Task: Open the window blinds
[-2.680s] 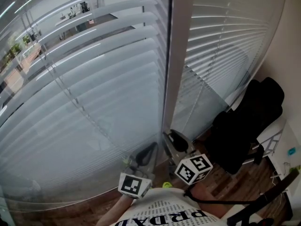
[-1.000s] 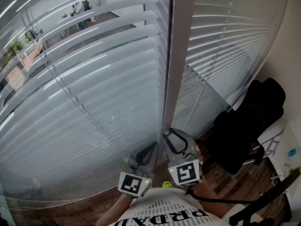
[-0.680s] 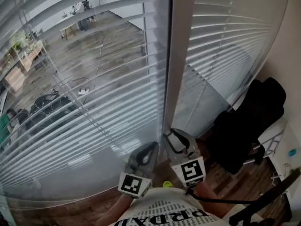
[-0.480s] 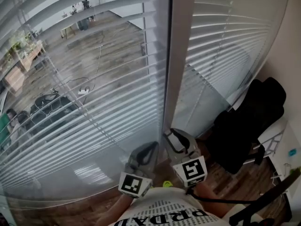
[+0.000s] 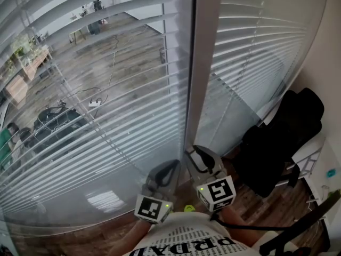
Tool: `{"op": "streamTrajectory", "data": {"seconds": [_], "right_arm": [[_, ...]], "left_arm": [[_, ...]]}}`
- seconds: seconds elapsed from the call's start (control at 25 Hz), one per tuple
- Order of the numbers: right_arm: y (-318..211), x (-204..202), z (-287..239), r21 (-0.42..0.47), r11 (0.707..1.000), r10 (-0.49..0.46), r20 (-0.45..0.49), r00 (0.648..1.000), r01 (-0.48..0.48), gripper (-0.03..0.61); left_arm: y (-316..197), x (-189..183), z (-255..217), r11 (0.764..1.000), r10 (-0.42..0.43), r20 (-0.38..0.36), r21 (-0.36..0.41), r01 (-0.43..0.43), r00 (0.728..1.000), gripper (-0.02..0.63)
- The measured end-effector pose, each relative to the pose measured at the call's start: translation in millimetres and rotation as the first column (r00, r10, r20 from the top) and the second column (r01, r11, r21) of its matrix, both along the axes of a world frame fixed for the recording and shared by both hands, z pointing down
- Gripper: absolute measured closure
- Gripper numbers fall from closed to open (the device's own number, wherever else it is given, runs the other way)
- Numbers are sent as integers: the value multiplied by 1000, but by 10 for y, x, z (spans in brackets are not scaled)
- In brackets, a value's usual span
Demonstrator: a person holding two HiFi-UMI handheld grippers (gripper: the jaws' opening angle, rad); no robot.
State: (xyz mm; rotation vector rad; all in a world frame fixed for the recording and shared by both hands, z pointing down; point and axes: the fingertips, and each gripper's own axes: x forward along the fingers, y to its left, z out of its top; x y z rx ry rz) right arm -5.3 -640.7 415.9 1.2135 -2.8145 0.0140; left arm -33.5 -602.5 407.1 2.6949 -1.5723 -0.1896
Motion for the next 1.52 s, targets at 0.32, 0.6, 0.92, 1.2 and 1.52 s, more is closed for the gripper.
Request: {"op": "streamTrajectory", "data": {"seconds": [0.32,0.6,0.92,1.2,1.52], "right_arm": [[-16,-9,-17,-1,1000,8,11,1000,-8,443],[-14,9,12,7,1000,19,1,1000,-19,445],[-14,10,-1,23,999,25,-11,1000,-25,446],[-18,-11,-32,25,999,28,-8,1000,-28,446],[-13,-4,-9,29,999,29,-8,1000,-29,445]], "left_arm": [[-20,-9,5,1000,-5,9,-5,5,1000,606],[-31,18,28,1000,-4,10,-9,4,1000,606],[-37,38,41,1000,0,10,-13,0,1000,606],[-37,23,57,1000,10,34,-9,-10,999,606],[-32,35,45,1000,5,11,-11,-5,1000,606]]}}
